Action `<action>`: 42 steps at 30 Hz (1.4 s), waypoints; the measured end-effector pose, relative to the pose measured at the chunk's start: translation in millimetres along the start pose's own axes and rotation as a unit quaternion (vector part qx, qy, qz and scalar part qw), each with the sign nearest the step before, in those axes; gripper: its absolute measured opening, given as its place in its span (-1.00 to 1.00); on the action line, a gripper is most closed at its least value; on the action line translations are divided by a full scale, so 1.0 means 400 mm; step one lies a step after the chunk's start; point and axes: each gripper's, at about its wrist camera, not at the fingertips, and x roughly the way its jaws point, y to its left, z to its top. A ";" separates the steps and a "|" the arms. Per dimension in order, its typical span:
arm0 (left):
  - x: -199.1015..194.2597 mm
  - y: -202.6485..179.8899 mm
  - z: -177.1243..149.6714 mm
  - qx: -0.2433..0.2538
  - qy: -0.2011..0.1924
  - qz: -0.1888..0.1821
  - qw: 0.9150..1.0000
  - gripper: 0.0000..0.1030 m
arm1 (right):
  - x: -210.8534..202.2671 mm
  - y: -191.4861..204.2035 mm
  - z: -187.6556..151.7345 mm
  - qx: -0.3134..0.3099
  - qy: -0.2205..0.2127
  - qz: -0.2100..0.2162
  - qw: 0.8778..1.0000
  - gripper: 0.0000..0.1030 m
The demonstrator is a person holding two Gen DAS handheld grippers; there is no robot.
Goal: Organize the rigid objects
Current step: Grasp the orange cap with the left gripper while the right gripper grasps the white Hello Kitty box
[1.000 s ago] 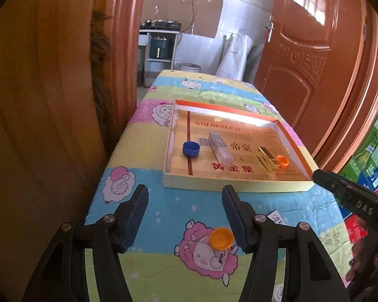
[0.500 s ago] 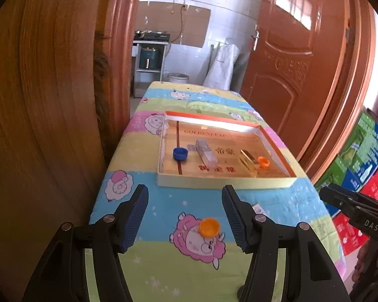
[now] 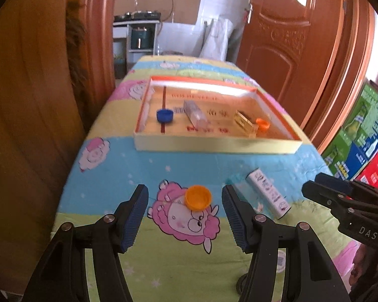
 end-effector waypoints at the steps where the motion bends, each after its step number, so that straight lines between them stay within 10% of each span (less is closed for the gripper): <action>1: 0.008 -0.003 -0.003 0.001 0.004 0.000 1.000 0.22 | 0.010 0.001 -0.001 -0.002 0.003 0.001 1.000 -0.15; 33: 0.104 0.005 -0.018 0.010 0.037 0.020 0.999 0.20 | 0.168 0.044 0.001 -0.060 0.065 -0.027 0.996 -0.15; 42: 0.118 -0.006 -0.020 0.022 0.043 -0.002 0.999 -0.16 | 0.172 0.062 0.000 -0.082 0.063 -0.033 0.994 -0.49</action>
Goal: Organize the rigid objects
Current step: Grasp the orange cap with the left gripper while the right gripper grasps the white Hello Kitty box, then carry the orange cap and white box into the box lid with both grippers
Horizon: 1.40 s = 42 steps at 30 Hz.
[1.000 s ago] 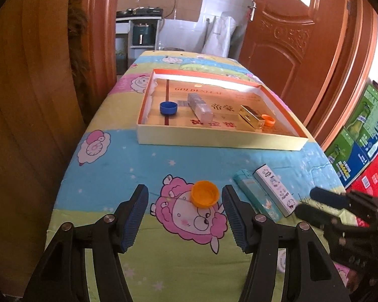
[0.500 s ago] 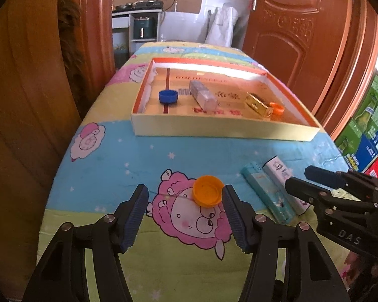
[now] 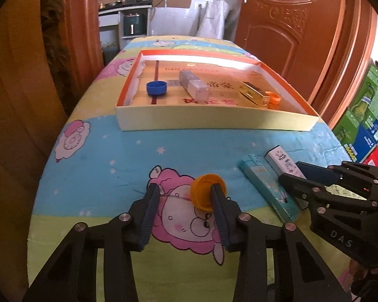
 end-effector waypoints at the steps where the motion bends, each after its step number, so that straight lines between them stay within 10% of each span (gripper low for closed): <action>1: 0.001 0.000 0.002 -0.001 0.001 -0.005 1.000 -0.16 | -0.001 0.001 -0.001 0.000 0.000 -0.001 1.000 -0.49; 11: -0.001 0.016 0.038 -0.029 -0.001 -0.027 0.999 -0.31 | -0.004 -0.008 -0.006 0.010 -0.003 0.010 1.000 -0.49; 15: -0.031 0.008 0.037 -0.016 -0.024 -0.031 0.999 0.26 | -0.005 -0.019 -0.010 0.020 -0.008 0.022 1.000 -0.49; 24: 0.022 -0.025 0.019 0.013 0.014 0.005 1.000 0.26 | -0.006 -0.022 -0.012 0.026 -0.009 0.026 0.999 -0.49; 28: 0.025 -0.023 0.024 0.016 0.012 0.023 1.000 -0.41 | -0.005 -0.020 -0.011 0.025 -0.008 0.024 0.999 -0.49; 42: -0.019 -0.003 0.048 0.004 -0.006 -0.003 1.000 -0.40 | -0.024 -0.032 -0.004 0.039 -0.019 0.020 0.999 -0.49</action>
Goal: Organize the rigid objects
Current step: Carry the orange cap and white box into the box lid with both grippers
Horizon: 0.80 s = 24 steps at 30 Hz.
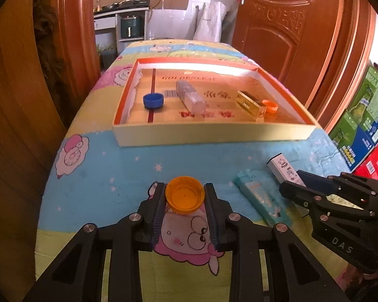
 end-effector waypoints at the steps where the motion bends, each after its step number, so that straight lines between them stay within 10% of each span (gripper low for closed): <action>1: -0.006 0.000 0.008 -0.002 -0.002 -0.002 1.000 -0.40 | -0.005 -0.003 0.005 0.003 -0.002 0.002 1.000 -0.50; 24: 0.051 -0.076 0.357 0.005 -0.045 -0.002 0.999 -0.40 | -0.022 -0.130 0.290 0.054 -0.055 -0.017 0.997 -0.49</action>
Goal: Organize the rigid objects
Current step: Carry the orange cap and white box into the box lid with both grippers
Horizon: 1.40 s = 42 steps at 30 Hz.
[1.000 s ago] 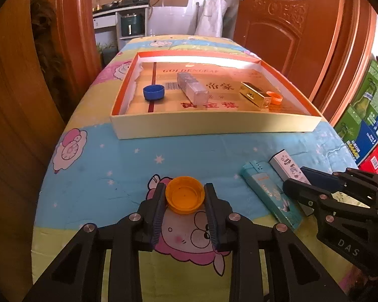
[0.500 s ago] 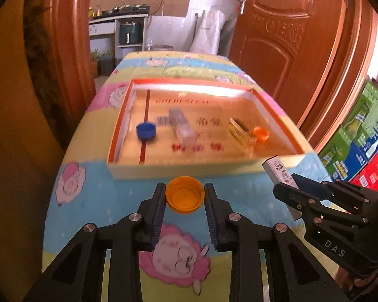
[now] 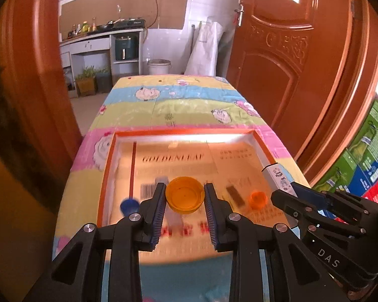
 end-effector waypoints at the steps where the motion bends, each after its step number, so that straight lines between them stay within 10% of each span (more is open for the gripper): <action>1: 0.018 -0.003 0.014 0.001 0.001 0.003 1.000 -0.40 | 0.013 -0.006 0.015 0.002 0.001 -0.002 1.000 -0.49; 42: 0.343 -0.016 0.069 -0.009 0.058 0.039 0.997 -0.40 | 0.285 -0.112 0.099 0.040 0.053 -0.019 0.998 -0.50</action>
